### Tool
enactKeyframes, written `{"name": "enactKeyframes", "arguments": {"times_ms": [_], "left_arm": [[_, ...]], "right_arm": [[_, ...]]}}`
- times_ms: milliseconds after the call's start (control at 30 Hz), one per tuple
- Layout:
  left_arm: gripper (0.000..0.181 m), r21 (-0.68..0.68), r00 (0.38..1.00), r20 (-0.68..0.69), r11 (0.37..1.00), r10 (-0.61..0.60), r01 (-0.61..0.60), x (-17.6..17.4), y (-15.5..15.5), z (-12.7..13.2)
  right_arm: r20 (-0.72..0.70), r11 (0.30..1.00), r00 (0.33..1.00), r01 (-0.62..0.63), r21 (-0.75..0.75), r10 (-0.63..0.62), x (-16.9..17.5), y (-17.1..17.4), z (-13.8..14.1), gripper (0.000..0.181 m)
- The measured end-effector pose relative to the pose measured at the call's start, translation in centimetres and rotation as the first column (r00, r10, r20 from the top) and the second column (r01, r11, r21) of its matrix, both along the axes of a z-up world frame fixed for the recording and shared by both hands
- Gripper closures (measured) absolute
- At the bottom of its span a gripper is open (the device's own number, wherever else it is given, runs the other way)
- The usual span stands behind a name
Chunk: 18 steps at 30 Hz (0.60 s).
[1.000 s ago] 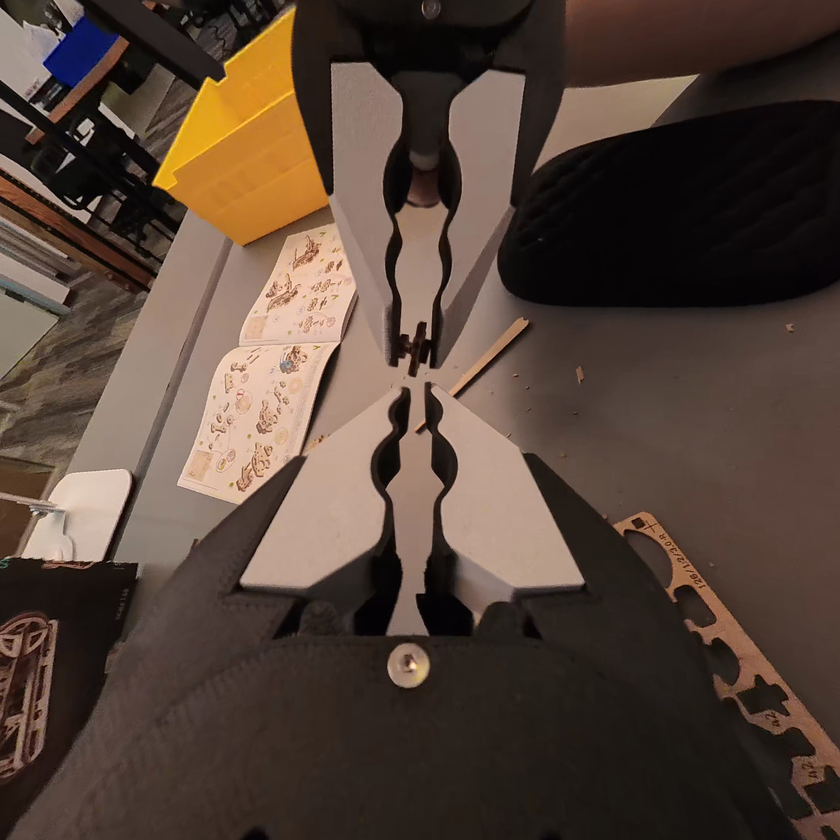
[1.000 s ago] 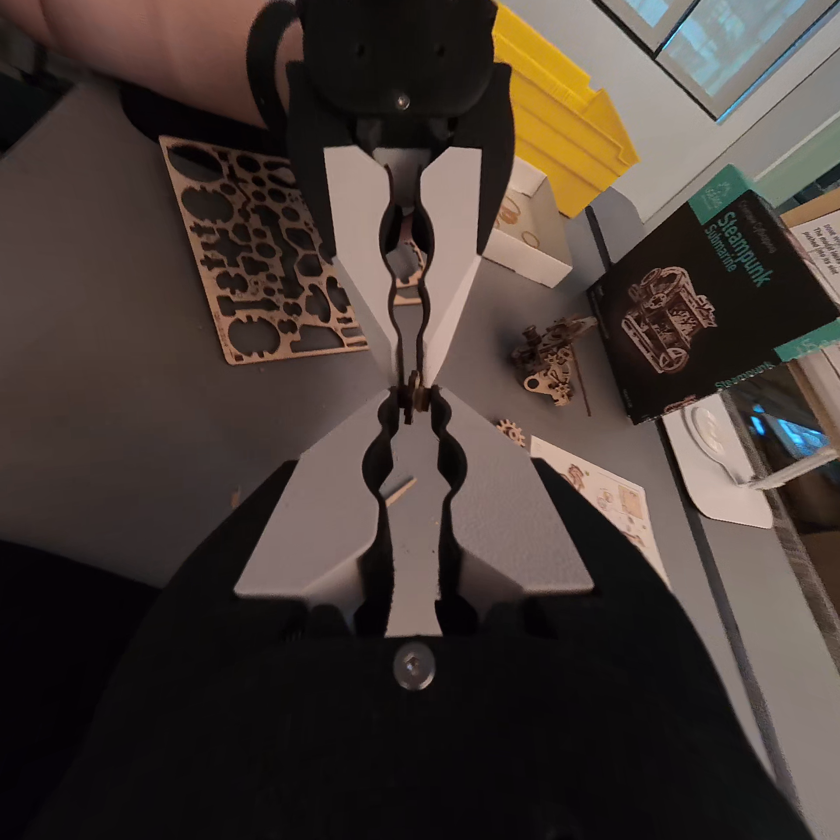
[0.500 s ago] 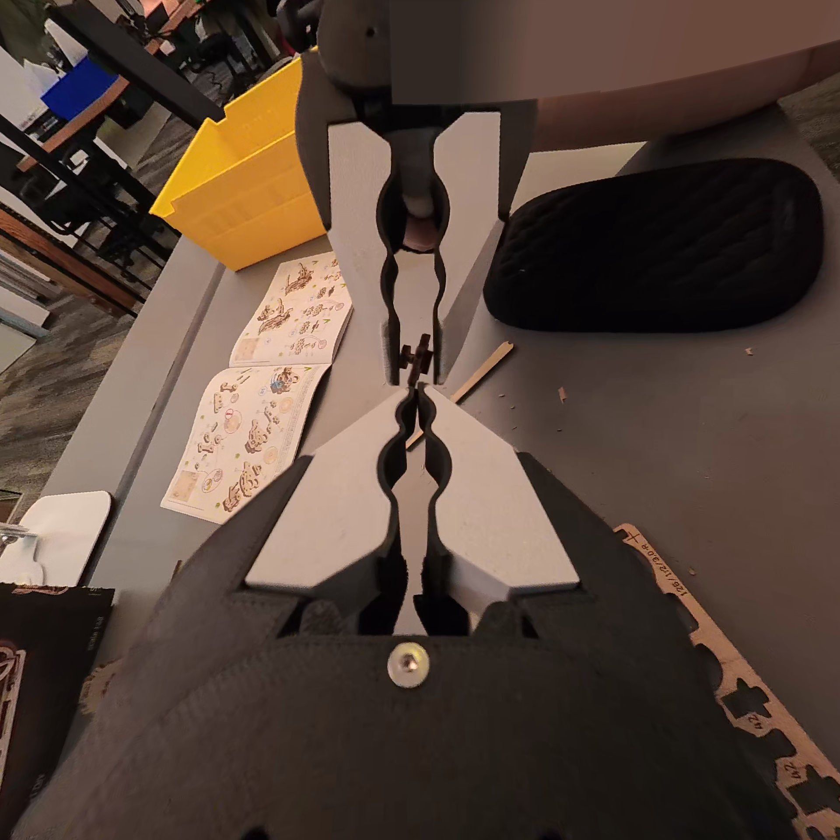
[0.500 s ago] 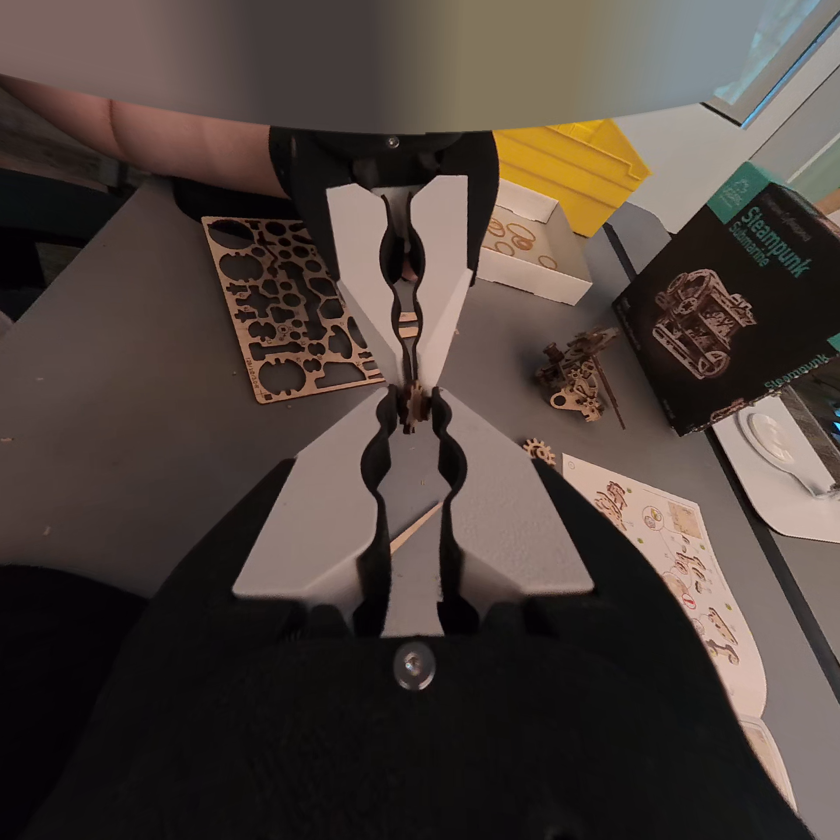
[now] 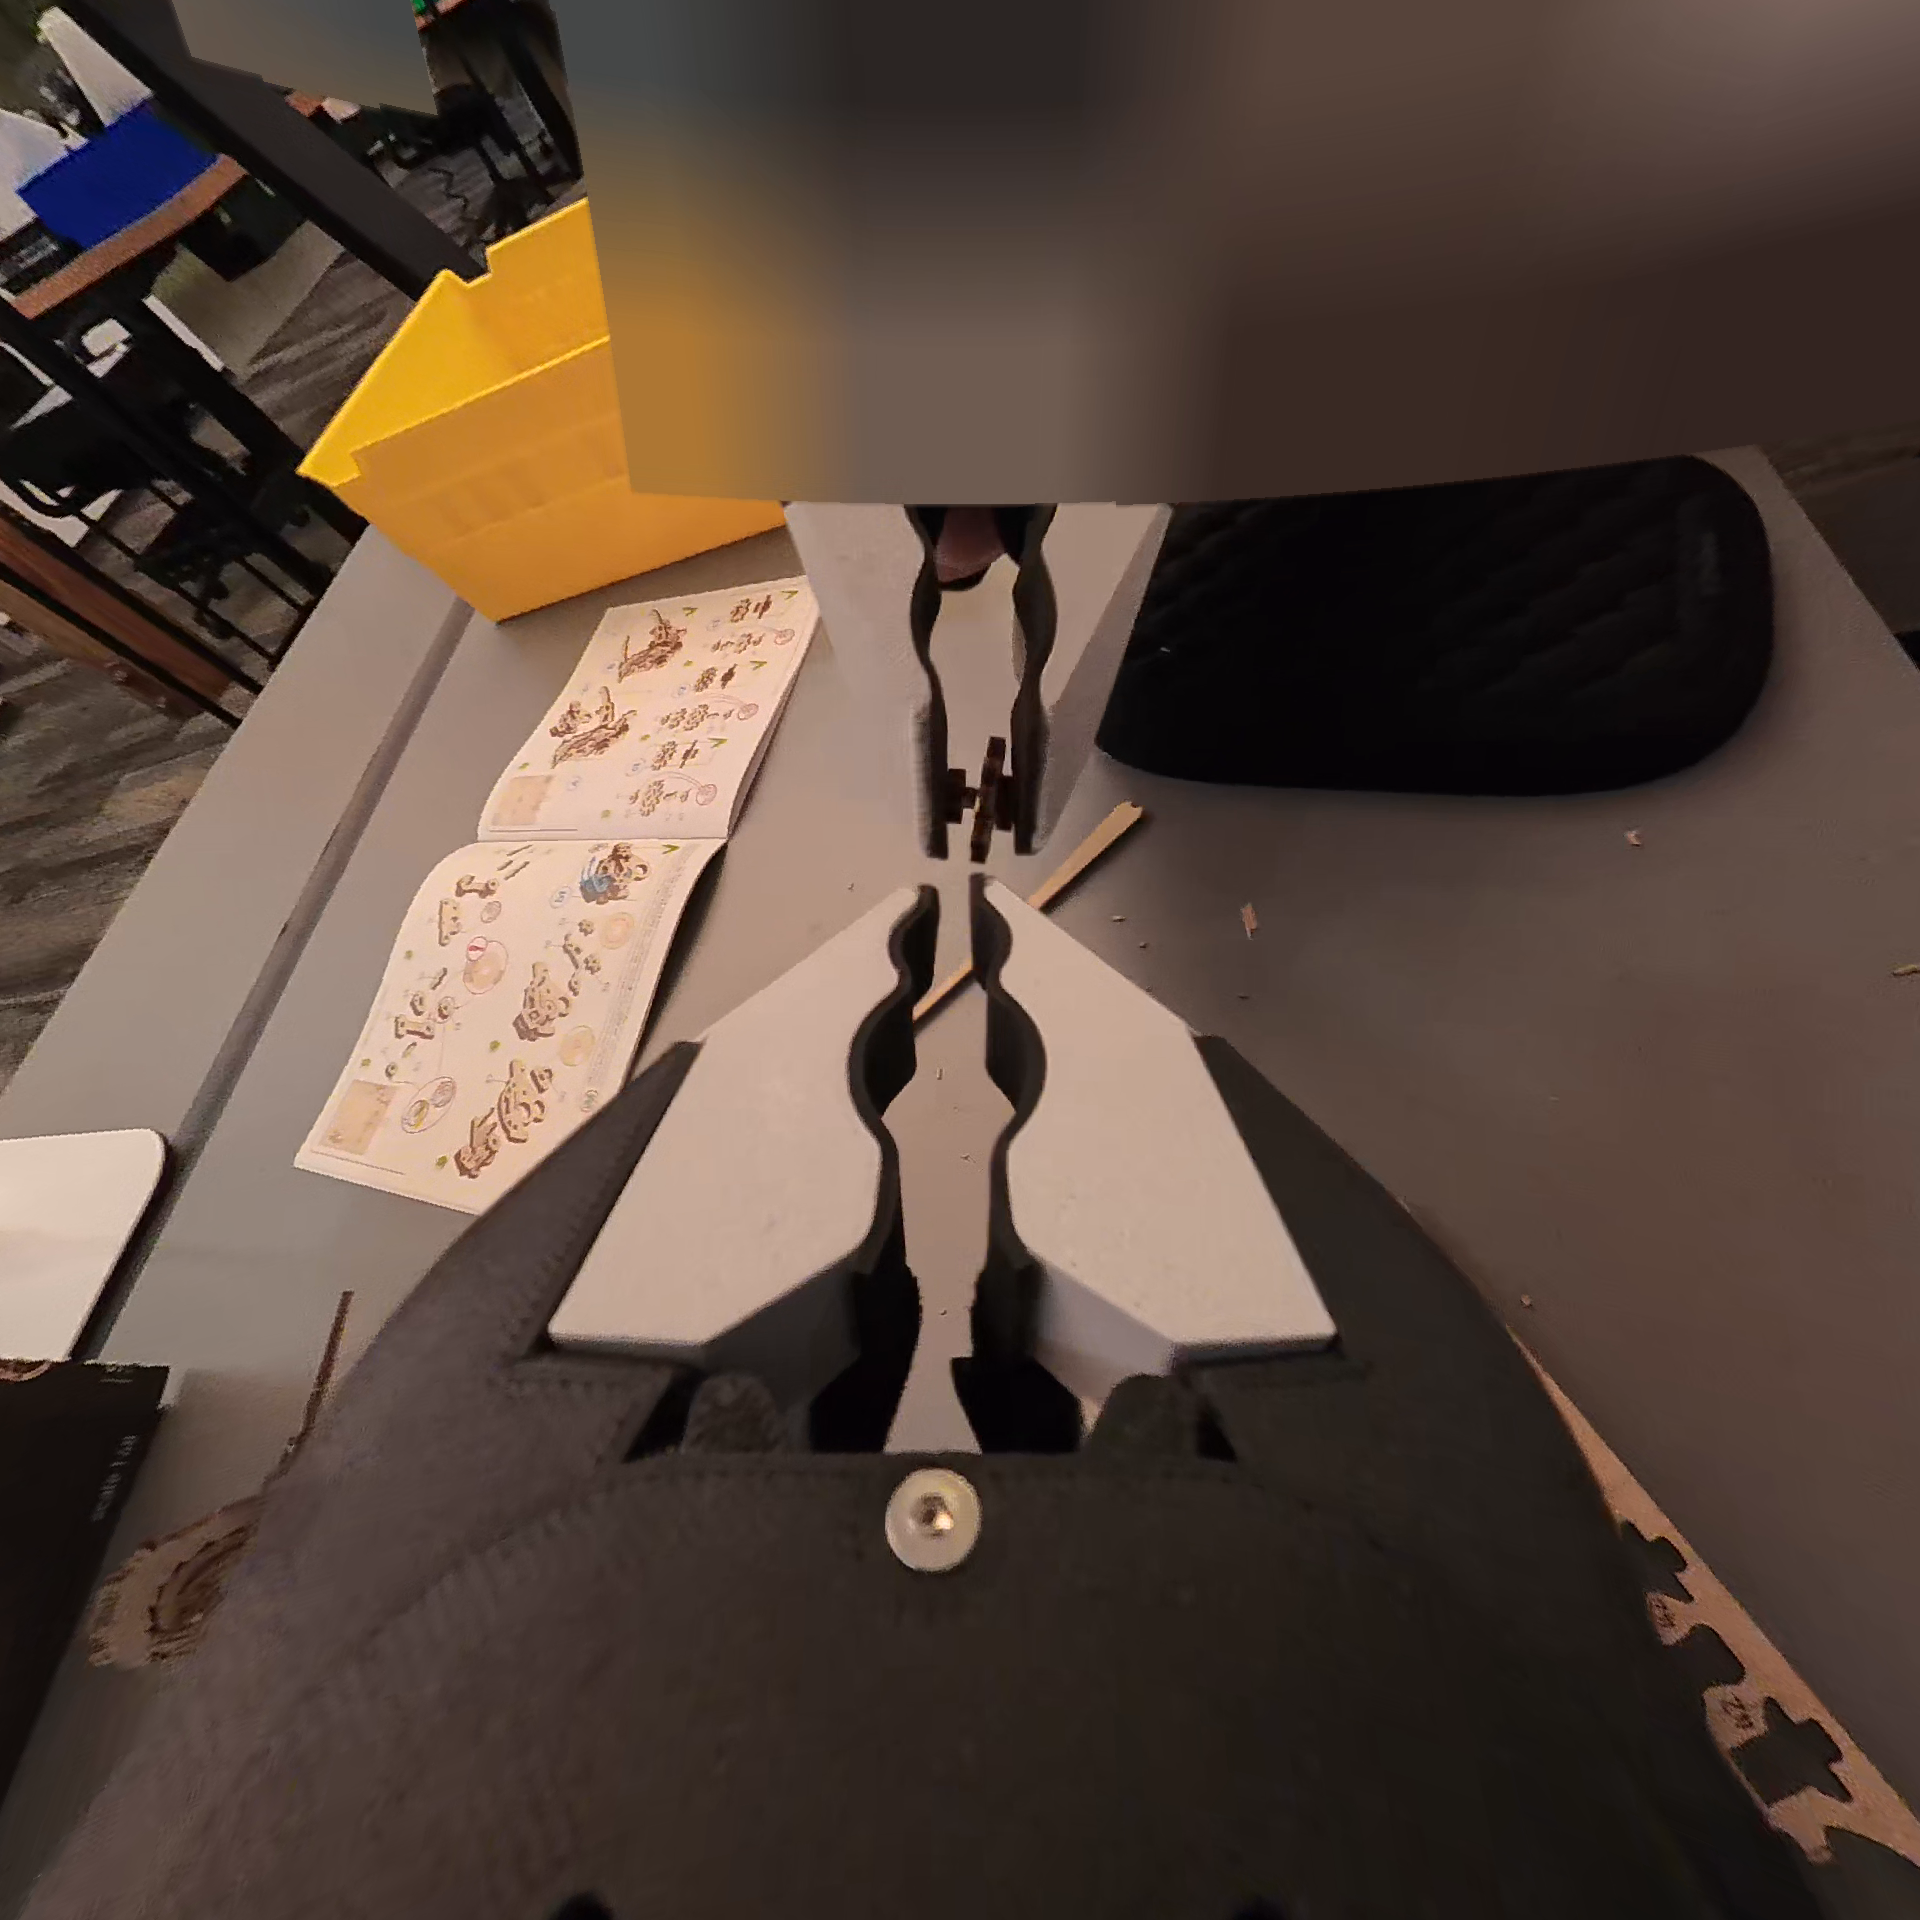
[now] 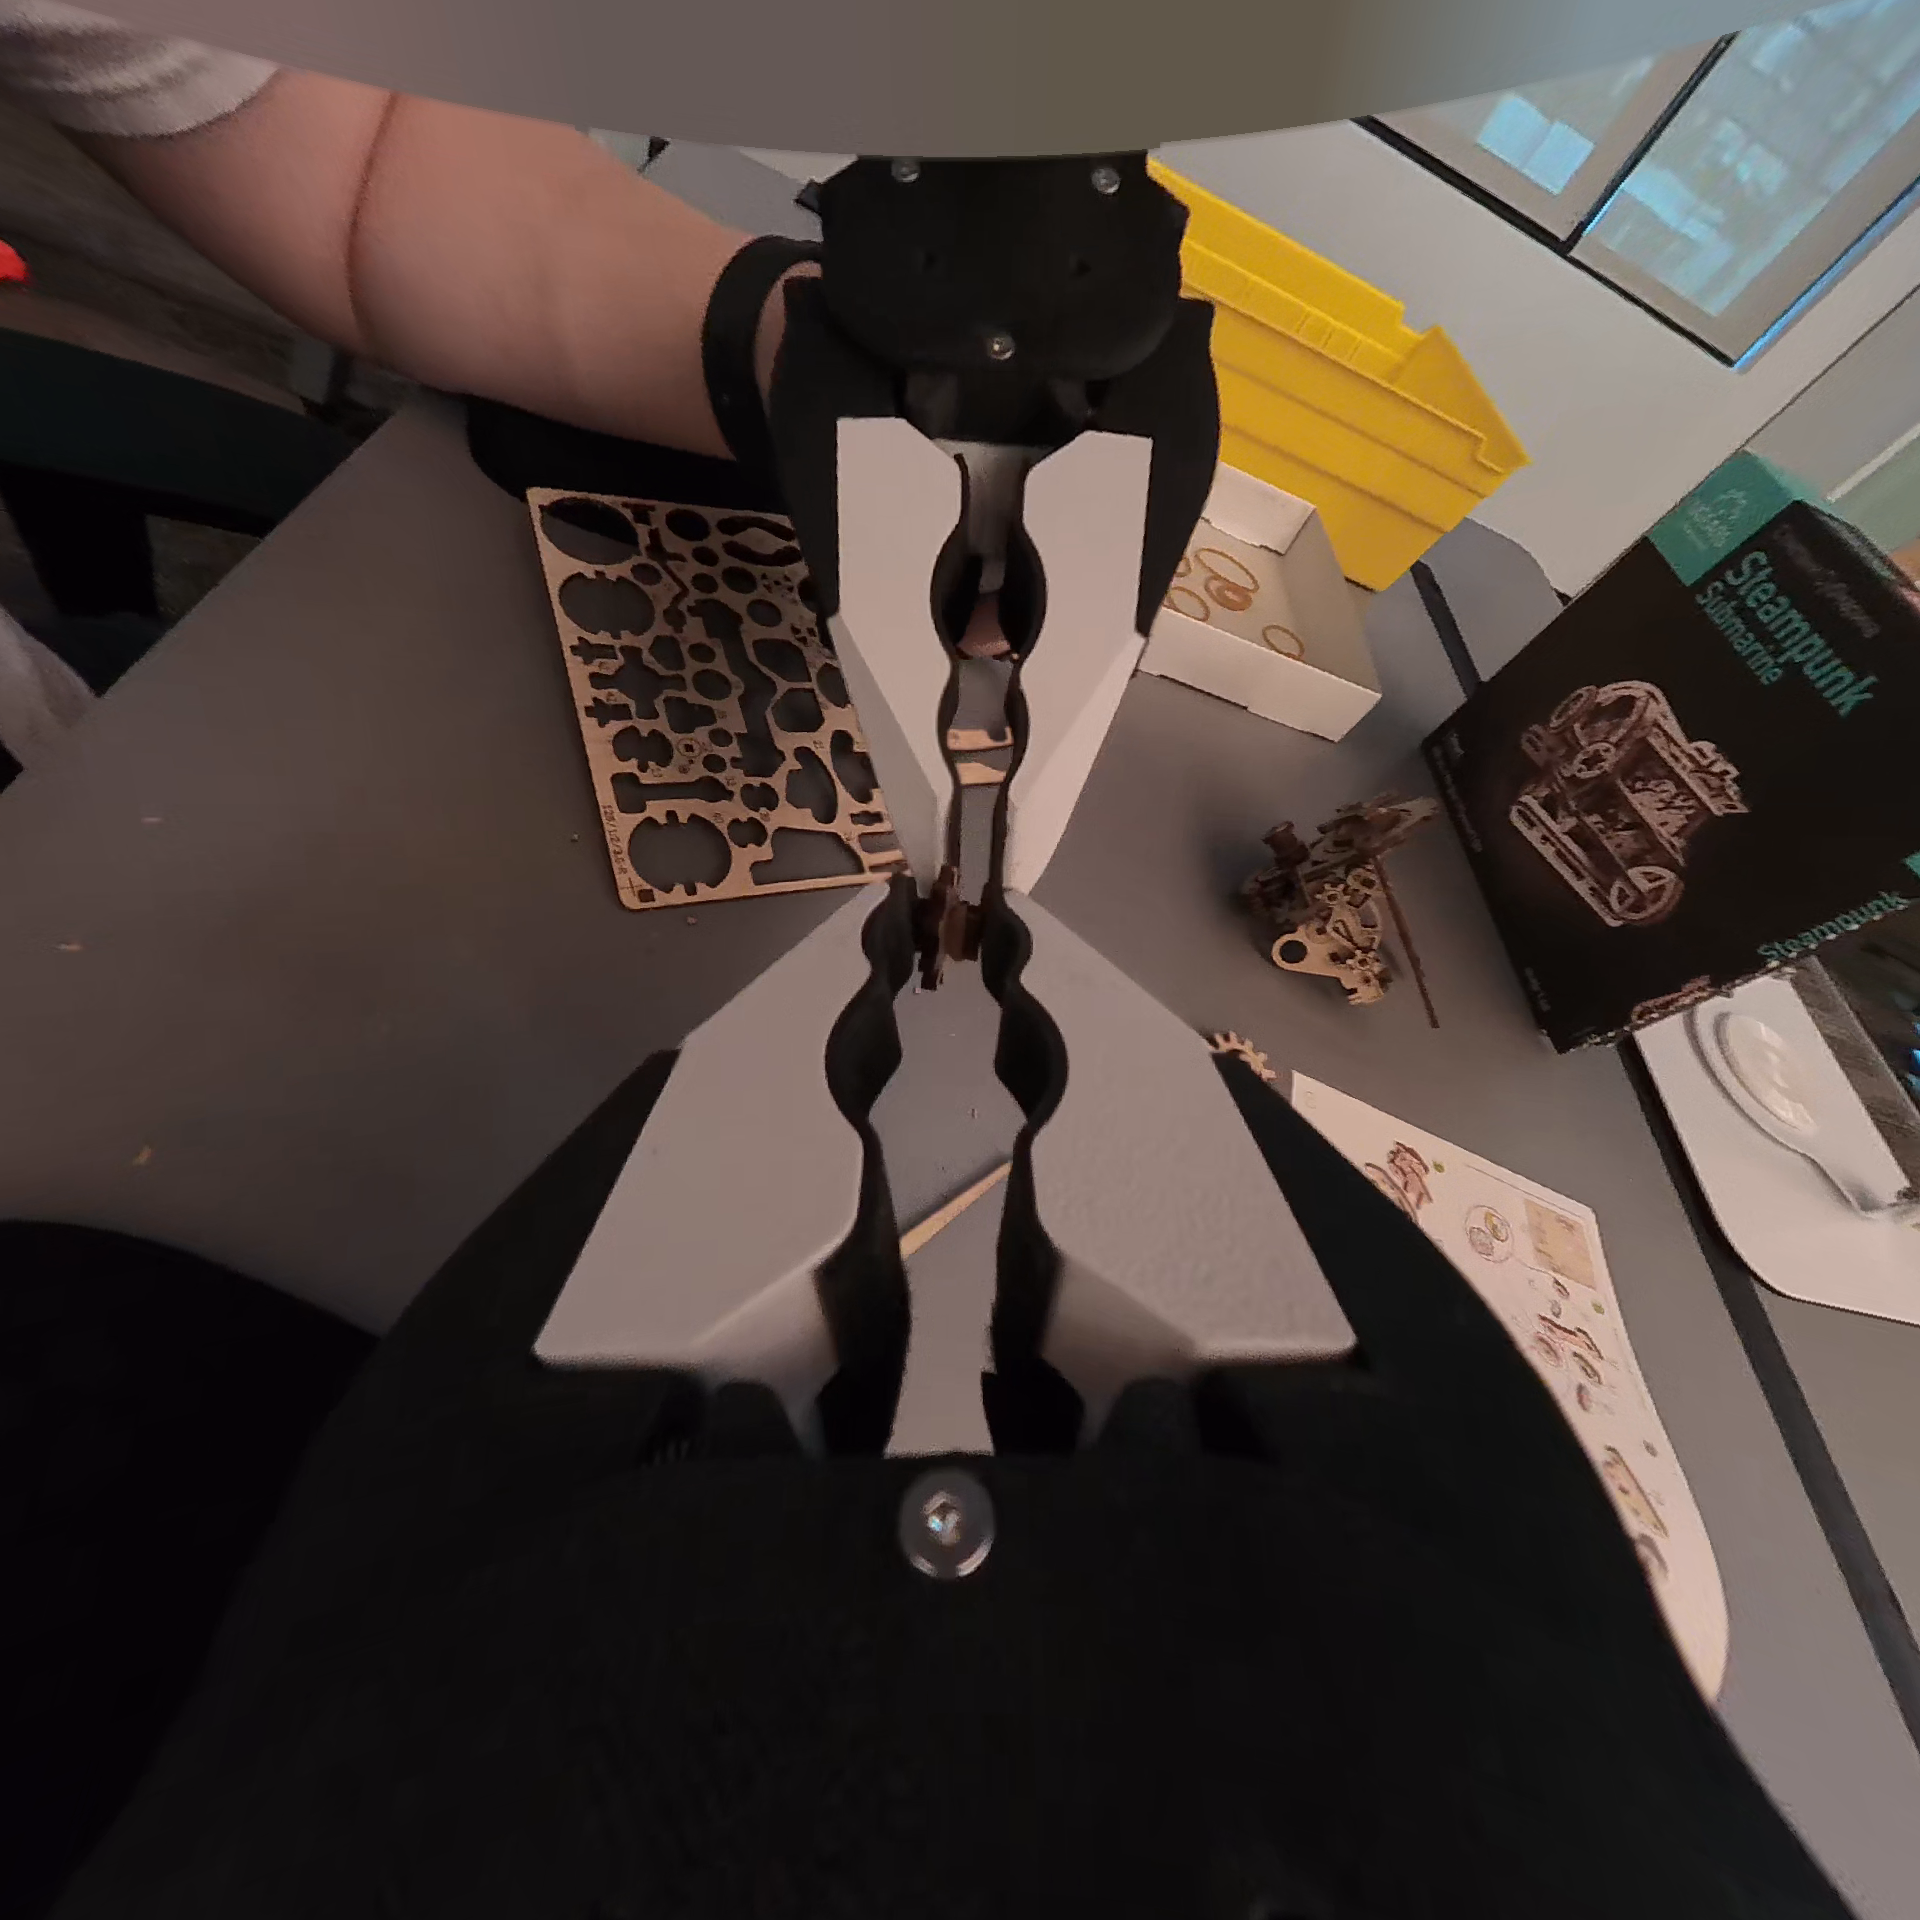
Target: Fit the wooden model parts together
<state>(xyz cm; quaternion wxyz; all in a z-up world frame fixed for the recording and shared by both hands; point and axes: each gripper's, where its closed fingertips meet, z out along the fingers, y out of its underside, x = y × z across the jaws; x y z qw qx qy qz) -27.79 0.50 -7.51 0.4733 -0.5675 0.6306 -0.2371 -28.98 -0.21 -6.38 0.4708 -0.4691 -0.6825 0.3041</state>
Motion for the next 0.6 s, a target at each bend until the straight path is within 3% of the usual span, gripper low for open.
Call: {"name": "enactKeyframes", "arguments": {"times_ms": [133,200,267,367,467,600], "left_arm": [[0.173,-0.056,0.998,0.031,0.997,-0.051,0.053,0.3,-0.8,0.0],[0.17,-0.109,0.995,0.077,0.991,-0.063,0.071,0.8,-1.2,0.3],[0.167,-0.168,0.979,0.183,0.979,-0.084,0.116,1.3,-1.9,1.7],[0.17,-0.211,0.928,0.36,0.961,-0.094,0.179,1.5,-2.7,4.9],[0.179,-0.182,0.901,0.422,0.964,-0.103,0.195,1.5,-3.2,6.4],[0.18,-0.104,0.912,0.402,0.985,-0.088,0.14,1.8,-2.9,6.2]], "right_arm": [[-0.072,0.997,0.996,-0.048,-0.062,0.043,0.0,-0.7,1.1,0.169],[-0.211,0.988,0.975,-0.093,-0.126,0.065,-0.1,-1.0,3.1,0.169],[-0.323,0.964,0.936,-0.204,-0.173,0.14,0.3,-2.2,4.6,0.169],[-0.445,0.952,0.875,-0.275,-0.132,0.191,0.8,-2.8,5.9,0.169],[-0.53,0.942,0.825,-0.308,-0.136,0.194,1.2,-2.8,6.9,0.169],[-0.565,0.945,0.805,-0.302,-0.127,0.181,1.1,-2.6,6.8,0.169]]}}
